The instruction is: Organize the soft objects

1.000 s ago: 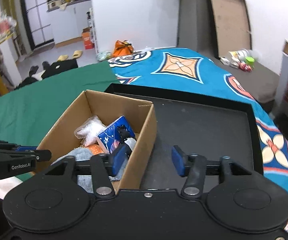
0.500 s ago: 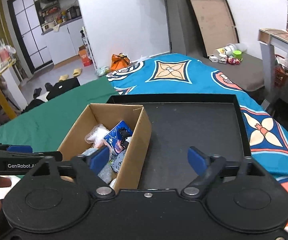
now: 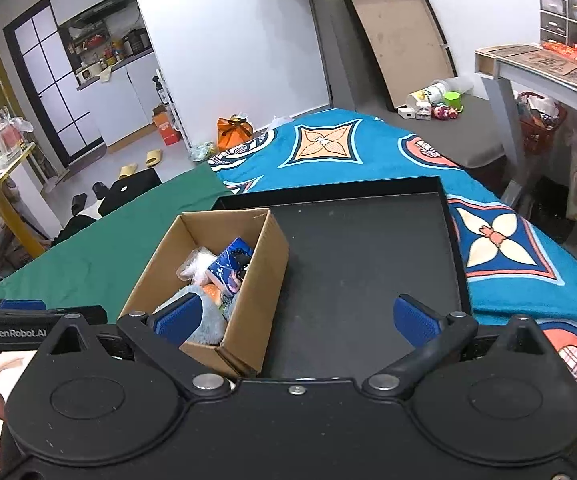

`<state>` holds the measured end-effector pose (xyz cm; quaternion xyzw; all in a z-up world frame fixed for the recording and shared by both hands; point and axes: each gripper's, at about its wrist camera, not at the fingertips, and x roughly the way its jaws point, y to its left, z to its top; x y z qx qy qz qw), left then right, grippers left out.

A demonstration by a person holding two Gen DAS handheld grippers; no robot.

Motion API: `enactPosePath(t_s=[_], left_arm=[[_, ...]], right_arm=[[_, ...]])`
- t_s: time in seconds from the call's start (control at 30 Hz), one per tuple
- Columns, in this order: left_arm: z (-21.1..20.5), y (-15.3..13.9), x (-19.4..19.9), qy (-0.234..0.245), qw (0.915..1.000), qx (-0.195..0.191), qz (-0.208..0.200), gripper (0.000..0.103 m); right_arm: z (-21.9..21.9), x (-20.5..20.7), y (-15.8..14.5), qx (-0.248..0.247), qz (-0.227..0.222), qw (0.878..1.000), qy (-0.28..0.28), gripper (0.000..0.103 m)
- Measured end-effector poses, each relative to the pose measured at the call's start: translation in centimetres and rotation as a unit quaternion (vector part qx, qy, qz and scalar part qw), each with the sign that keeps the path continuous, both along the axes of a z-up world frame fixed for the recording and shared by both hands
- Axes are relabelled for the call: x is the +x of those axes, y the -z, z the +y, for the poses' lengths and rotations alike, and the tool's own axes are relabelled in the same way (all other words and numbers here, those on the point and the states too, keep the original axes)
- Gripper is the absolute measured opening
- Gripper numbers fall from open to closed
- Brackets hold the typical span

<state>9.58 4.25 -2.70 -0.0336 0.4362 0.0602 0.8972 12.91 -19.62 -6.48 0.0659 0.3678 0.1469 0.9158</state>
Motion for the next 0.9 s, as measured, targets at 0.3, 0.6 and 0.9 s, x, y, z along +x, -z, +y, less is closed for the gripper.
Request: enactPosePath(t_s=[0.3, 0.6, 0.9], left_arm=[[-1.2, -2.0, -2.7, 0.006, 0.9999, 0.002, -0.009, 0.100], [-1.7, -3.6, -4.8, 0.005, 0.9997, -0.006, -0.021, 0.102], [-1.9, -4.8, -6.7, 0.006, 0.9993, -0.004, -0.037, 0.103]], right_arm=[[-1.5, -2.1, -1.4, 0.001, 0.003, 1.000, 0.018, 0.103], [-2.9, -4.1, -2.8, 0.004, -0.006, 1.000, 0.023, 0.103], [-3.0, -5.9, -3.7, 0.002, -0.013, 1.000, 0.022, 0.103]])
